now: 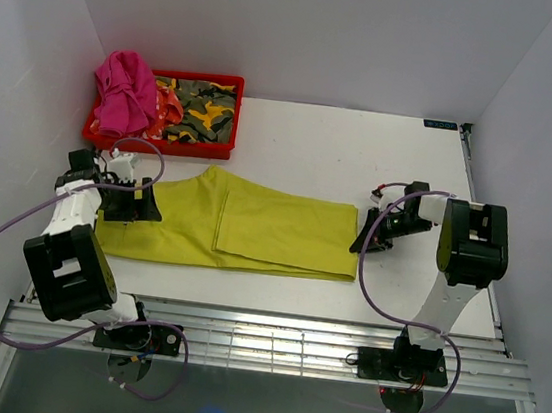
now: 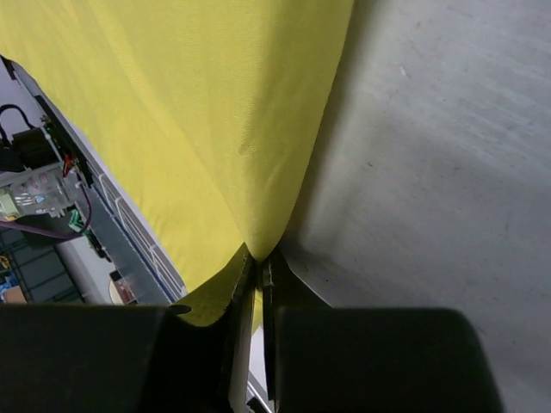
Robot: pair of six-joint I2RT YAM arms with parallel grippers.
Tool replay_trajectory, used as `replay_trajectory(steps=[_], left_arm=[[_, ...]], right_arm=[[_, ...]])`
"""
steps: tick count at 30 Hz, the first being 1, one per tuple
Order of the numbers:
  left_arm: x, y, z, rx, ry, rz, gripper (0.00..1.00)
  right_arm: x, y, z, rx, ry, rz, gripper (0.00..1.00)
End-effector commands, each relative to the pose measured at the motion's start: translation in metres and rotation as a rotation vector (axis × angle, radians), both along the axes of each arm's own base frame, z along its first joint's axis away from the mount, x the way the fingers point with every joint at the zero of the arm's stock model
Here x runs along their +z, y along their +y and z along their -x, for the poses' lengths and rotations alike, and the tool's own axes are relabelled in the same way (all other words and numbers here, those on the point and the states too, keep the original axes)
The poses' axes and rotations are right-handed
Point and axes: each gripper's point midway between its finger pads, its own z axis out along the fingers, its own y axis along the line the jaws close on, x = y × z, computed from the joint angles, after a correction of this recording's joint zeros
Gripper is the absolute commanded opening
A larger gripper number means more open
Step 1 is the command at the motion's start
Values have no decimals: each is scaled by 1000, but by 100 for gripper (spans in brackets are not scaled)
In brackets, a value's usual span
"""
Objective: Fold and stack the trousers
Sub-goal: Fold the trousers
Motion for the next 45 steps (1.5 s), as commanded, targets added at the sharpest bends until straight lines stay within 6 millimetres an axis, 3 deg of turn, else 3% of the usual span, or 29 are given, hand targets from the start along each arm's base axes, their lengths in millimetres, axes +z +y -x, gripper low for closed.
replay_trajectory(steps=[1,7,9,11,13,14,15,18,21,24,28,34,41,45], left_arm=[[26,6,-7,8,-72,-46,98],[30,6,-2,-8,-79,-62,98],[28,8,0,-2,-74,-76,98],[28,9,0,5,-73,-82,98],[27,8,1,9,-75,-81,98],[27,8,2,11,-74,-79,98],[27,8,2,12,-72,-78,98],[21,7,2,16,-53,-64,98],[13,-2,0,1,-35,7,98],[12,-17,-3,-28,-38,104,88],[14,-37,-8,-70,-60,244,85],[5,-49,-6,-84,-28,328,81],[-12,-53,-8,-65,53,367,61],[-14,-57,-8,-57,68,381,60]], right_arm=[[-1,-20,-13,18,-115,98,8],[32,-75,-11,-7,-214,147,8],[42,-100,-4,-50,-199,160,8],[54,-132,-10,-81,-252,193,8],[65,-148,-3,-100,-235,186,8],[74,-168,-7,-119,-275,201,8],[81,-173,0,-127,-253,185,8],[103,-188,-3,-144,-306,167,8],[122,-175,-1,-160,-322,91,8],[140,-156,-4,-193,-344,-12,8],[161,-130,-8,-191,-392,-112,8],[193,-86,-13,-150,-434,-266,8],[205,-27,-19,-56,-451,-325,8],[210,8,-24,1,-473,-329,8]])
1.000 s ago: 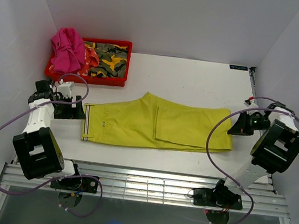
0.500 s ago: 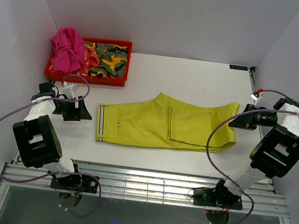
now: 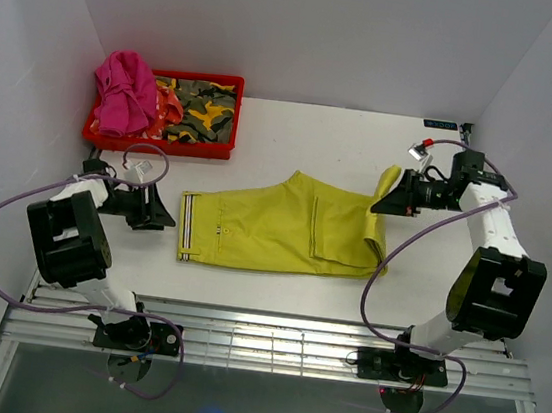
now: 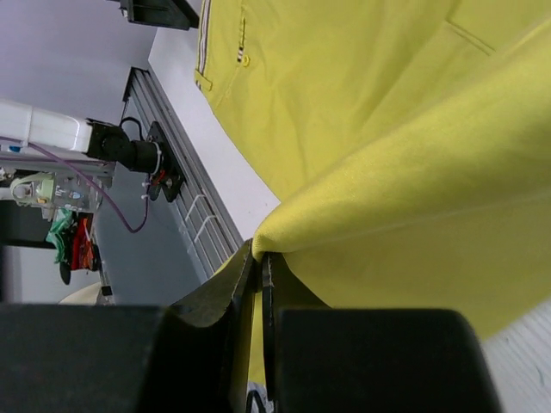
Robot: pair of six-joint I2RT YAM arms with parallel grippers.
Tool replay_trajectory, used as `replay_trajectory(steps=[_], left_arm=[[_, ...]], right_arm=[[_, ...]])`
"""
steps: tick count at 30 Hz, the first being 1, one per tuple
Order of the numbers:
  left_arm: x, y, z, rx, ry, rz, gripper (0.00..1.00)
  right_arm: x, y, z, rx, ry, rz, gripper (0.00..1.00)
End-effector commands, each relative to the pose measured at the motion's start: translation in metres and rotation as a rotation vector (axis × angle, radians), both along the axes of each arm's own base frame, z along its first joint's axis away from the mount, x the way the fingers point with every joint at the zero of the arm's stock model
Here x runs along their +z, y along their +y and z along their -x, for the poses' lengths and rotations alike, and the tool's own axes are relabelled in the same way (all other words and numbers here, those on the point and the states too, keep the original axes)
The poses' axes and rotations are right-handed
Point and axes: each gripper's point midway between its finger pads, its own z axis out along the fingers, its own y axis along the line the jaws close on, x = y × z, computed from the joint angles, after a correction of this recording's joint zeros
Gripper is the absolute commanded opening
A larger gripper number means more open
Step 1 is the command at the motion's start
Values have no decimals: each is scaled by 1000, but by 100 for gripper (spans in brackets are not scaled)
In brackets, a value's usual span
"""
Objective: Fold and stack the trousers
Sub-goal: Fold the trousers
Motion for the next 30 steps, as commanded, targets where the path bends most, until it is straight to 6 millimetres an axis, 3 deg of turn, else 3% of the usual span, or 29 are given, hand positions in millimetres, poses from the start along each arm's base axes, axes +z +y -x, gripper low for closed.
replay_trajectory(steps=[1,3,4,8,17,20,23,27,30], left_arm=[[11,-8,-7,-6,-44,35,60],[11,-13,-4,-8,-35,55,66],[8,-15,-2,-7,-29,61,66],[3,-17,-1,-10,-4,77,66],[-3,-43,-4,-97,22,110,49],[-6,-47,-4,-105,34,104,42],[-12,-50,-6,-105,56,100,28],[-24,-53,-6,-99,118,90,0],[-30,-55,-6,-95,138,82,0]], right_arm=[[29,39,-13,36,-94,-62,8],[29,52,-14,37,-73,-65,8],[28,70,-10,78,-76,-57,8],[29,106,-14,117,-108,-66,8],[21,176,-10,234,-108,-69,8],[17,193,-12,243,-116,-89,8],[19,212,-13,250,-114,-120,8],[12,240,-12,250,-97,-124,8],[3,262,-8,247,-64,-118,8]])
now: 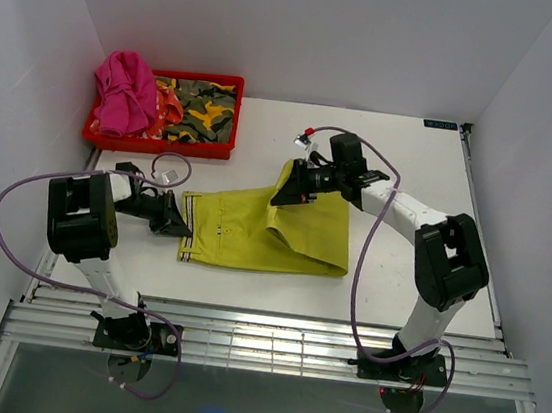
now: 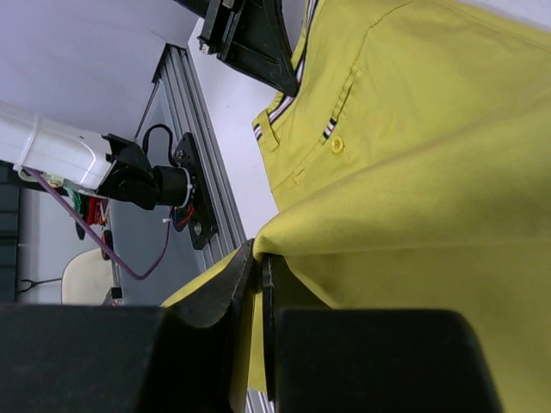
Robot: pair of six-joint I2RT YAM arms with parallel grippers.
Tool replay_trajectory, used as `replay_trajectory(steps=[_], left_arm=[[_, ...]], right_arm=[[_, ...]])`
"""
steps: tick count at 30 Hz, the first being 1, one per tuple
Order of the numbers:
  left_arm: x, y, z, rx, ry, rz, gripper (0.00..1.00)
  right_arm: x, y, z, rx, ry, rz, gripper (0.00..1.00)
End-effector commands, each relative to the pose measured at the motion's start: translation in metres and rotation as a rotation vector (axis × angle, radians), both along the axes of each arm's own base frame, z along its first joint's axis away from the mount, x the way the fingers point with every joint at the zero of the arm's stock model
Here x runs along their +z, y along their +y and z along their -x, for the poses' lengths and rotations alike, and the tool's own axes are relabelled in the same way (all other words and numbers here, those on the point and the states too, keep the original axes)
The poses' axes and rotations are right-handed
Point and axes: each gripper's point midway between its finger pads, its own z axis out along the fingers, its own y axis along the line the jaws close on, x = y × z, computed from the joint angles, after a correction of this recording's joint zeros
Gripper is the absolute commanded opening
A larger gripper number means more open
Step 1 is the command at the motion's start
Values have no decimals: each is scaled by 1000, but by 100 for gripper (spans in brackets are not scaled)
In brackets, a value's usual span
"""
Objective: Fold and stack the trousers
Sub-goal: Fold the trousers
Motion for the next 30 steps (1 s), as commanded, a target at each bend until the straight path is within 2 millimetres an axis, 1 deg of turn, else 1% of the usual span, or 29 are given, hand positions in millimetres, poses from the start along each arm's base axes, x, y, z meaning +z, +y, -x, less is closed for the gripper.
replay_trajectory(steps=[1,2,3,4,5,6,7,8,9,10,11,12,13,14,15,16,17,18,21,24,26,27,29,30], left_arm=[[-1,-2,-11,1,-18,-15,0],[-4,-1,-10,4,-7,-23,0],[-4,-2,-10,4,-3,-22,0],[-5,-1,-11,4,-6,-24,0],[-7,-1,-10,6,4,-23,0],[-7,-2,-10,5,7,-21,0],[-8,-2,-10,4,10,-21,0],[-9,-2,-10,9,16,-19,0],[-10,-2,-9,8,19,-20,0],[-10,-2,-10,8,17,-19,0],[-10,-2,-10,12,19,-18,0],[-11,-2,-10,12,21,-18,0],[-10,-3,-10,11,22,-16,0],[-10,-2,-10,14,23,-17,0],[-10,-3,-9,16,25,-14,0],[-9,-4,-9,14,24,-9,0],[-9,-4,-9,16,24,-9,0],[-9,-4,-9,19,26,-5,0],[-10,-4,-7,18,29,-6,0],[-10,-4,-7,22,32,-2,0],[-10,-5,-8,21,32,1,0],[-11,-5,-8,23,31,1,0],[-11,-5,-9,24,32,6,0],[-11,-5,-8,24,35,7,0]], right_arm=[[22,38,-6,-1,-53,-67,8],[22,44,-4,-3,-35,-67,8],[14,49,-4,-2,-20,-55,8],[15,58,-2,-2,-28,-50,8],[14,63,0,1,-23,-48,8],[9,68,0,3,-15,-40,8],[11,76,3,14,-21,-44,8],[11,80,3,15,-15,-46,8],[4,86,2,15,-3,-37,8],[1,92,5,20,3,-33,8],[5,97,1,15,-1,-39,8],[-4,102,1,13,24,-27,8],[-6,108,2,13,30,-23,8],[-2,113,0,13,24,-31,8],[-8,118,0,12,39,-24,8],[-9,124,2,17,35,-22,8],[-2,130,0,21,21,-34,8],[-9,134,-1,20,30,-25,8],[-11,146,-3,16,28,-23,8],[-19,154,2,32,50,-19,8],[-22,160,11,48,61,-15,8],[-28,163,14,52,70,-6,8],[-29,171,22,68,66,-4,8],[-34,176,28,81,71,0,8]])
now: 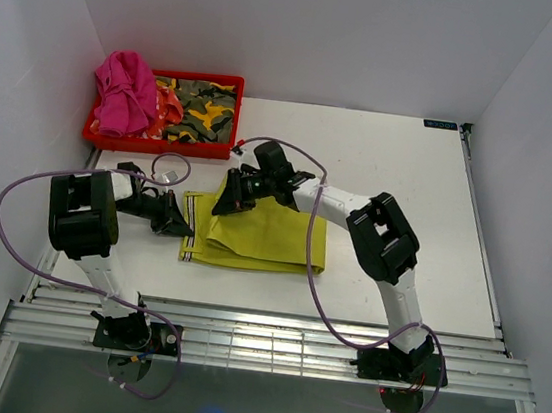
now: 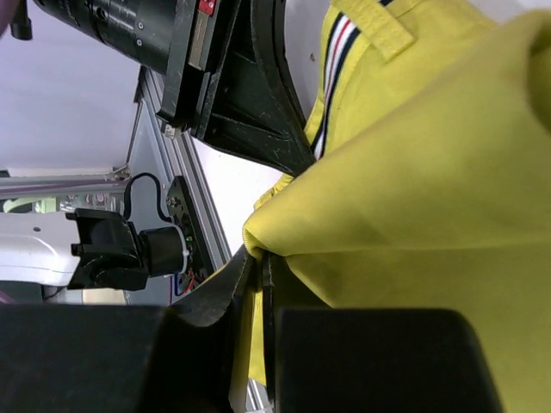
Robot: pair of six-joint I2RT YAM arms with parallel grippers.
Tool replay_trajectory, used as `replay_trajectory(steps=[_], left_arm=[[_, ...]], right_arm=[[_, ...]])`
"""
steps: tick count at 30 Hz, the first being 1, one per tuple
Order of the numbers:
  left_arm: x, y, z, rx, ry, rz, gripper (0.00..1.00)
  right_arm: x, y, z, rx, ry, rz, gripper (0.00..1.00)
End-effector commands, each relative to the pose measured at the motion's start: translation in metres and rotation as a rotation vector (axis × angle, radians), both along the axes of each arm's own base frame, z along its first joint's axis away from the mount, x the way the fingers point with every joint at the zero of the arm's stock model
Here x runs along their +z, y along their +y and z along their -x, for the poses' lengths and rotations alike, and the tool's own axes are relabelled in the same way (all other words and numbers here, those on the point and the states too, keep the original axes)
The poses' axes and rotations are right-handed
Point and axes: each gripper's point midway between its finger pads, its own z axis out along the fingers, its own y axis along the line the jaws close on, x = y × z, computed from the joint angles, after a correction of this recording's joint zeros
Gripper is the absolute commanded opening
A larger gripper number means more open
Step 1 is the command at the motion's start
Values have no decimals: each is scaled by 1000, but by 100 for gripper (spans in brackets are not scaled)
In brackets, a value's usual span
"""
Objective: Fold and stack the trousers
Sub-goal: Fold the trousers
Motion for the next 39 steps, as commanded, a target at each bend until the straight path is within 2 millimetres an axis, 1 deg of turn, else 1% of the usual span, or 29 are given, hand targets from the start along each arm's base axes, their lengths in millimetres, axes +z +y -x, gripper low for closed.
replay_trajectory(steps=[1,3,5,6,8,9,11,15,18,21,24,25,29,32,34,35,39], left_arm=[[-9,0,-5,-17,-27,-23,0],[-9,-1,-5,-17,-27,-23,0],[-8,-1,-4,-17,-30,-24,0],[-7,0,-4,-16,-35,-25,0],[-6,0,-4,-15,-38,-25,0],[-6,0,-4,-15,-41,-26,0],[-5,-1,-4,-15,-40,-27,0],[-6,-1,-3,-14,-34,-26,0],[-7,-1,-3,-15,-33,-24,0],[-7,-1,-3,-14,-31,-24,0],[-8,-2,-2,-13,-23,-20,0],[-8,-2,-2,-13,-24,-19,0],[-9,-1,-3,-12,-20,-19,0],[-10,-1,-2,-11,-16,-20,0],[-10,-1,-1,-11,-14,-21,0],[-10,-1,-1,-11,-15,-24,0],[-10,-1,-1,-10,-12,-25,0]], right_arm=[[26,33,12,48,-57,-85,8],[21,39,15,55,-58,-83,8],[24,44,14,58,-66,-92,8],[21,46,15,59,-59,-91,8],[22,49,15,60,-53,-99,8],[18,51,18,63,-39,-93,8],[16,55,21,66,-33,-95,8],[16,65,34,84,-24,-99,8],[14,71,39,93,-25,-100,8],[6,74,38,91,-18,-90,8],[5,78,37,83,-16,-90,8],[8,80,38,87,-17,-98,8],[0,85,42,94,4,-97,8],[-6,90,40,90,8,-97,8],[-6,92,40,93,8,-103,8],[-12,92,40,93,13,-97,8],[-13,95,40,105,12,-110,8]])
